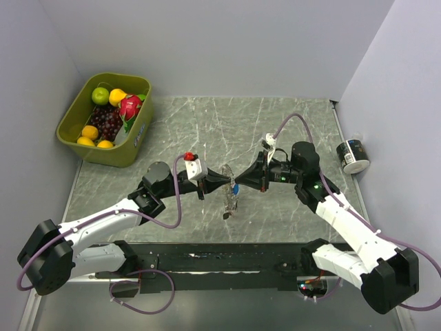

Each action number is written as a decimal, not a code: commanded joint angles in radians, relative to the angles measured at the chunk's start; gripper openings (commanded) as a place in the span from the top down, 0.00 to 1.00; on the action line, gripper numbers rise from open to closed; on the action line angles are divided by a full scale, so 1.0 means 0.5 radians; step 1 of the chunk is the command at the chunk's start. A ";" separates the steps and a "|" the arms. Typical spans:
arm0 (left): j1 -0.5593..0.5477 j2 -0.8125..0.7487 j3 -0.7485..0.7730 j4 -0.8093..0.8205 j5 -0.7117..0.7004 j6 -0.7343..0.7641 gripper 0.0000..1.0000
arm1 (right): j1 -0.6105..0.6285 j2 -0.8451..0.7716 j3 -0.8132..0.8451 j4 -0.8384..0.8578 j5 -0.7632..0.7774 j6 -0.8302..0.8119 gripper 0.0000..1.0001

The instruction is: Put the keys on the keyring

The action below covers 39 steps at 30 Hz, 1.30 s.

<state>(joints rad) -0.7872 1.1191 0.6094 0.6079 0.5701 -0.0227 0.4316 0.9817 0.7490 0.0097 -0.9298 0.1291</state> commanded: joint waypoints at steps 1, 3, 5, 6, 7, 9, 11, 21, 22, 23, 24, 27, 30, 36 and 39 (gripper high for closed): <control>-0.006 -0.078 0.011 0.330 0.035 -0.062 0.99 | -0.032 0.018 -0.035 0.112 -0.039 -0.016 1.00; -0.006 -0.078 0.008 0.364 0.047 -0.083 0.99 | -0.038 0.037 -0.044 0.125 -0.067 -0.013 1.00; -0.003 -0.069 0.018 0.401 0.084 -0.099 0.99 | -0.041 0.043 -0.056 0.146 -0.088 -0.010 1.00; -0.003 -0.066 0.021 0.413 0.093 -0.105 0.99 | -0.041 0.046 -0.062 0.158 -0.098 -0.007 1.00; -0.003 -0.057 0.024 0.429 0.111 -0.117 0.99 | -0.041 0.046 -0.074 0.171 -0.101 -0.004 1.00; -0.003 -0.042 0.030 0.465 0.133 -0.142 0.99 | -0.041 0.049 -0.075 0.186 -0.116 0.002 1.00; -0.003 -0.017 0.033 0.511 0.170 -0.166 0.99 | -0.041 0.061 -0.084 0.229 -0.128 0.009 1.00; -0.006 0.038 0.045 0.521 0.200 -0.191 0.99 | -0.044 0.043 -0.093 0.226 -0.147 -0.034 0.79; -0.006 0.038 0.045 0.484 0.200 -0.182 0.99 | -0.044 0.016 -0.093 0.190 -0.095 -0.049 0.74; -0.003 0.032 0.045 0.469 0.194 -0.160 0.99 | -0.047 -0.015 -0.102 0.180 -0.064 -0.068 0.66; -0.003 0.029 0.042 0.459 0.188 -0.154 0.99 | -0.050 -0.082 -0.111 0.177 -0.043 -0.095 0.62; -0.003 0.017 0.039 0.426 0.191 -0.142 0.99 | -0.056 -0.226 -0.160 0.201 0.025 -0.117 0.51; -0.006 0.014 0.024 0.438 0.200 -0.145 0.99 | -0.063 -0.365 -0.237 0.315 -0.006 -0.117 0.44; -0.006 0.050 0.039 0.505 0.305 -0.179 0.99 | -0.066 -0.427 -0.271 0.566 -0.336 -0.062 0.39; -0.003 0.072 0.064 0.518 0.363 -0.200 0.99 | -0.063 -0.384 -0.253 0.619 -0.392 -0.019 0.44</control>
<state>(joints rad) -0.7853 1.1564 0.6056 0.7532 0.6853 -0.0998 0.4049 0.7708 0.6128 0.2176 -1.0412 0.0933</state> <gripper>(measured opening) 0.021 0.584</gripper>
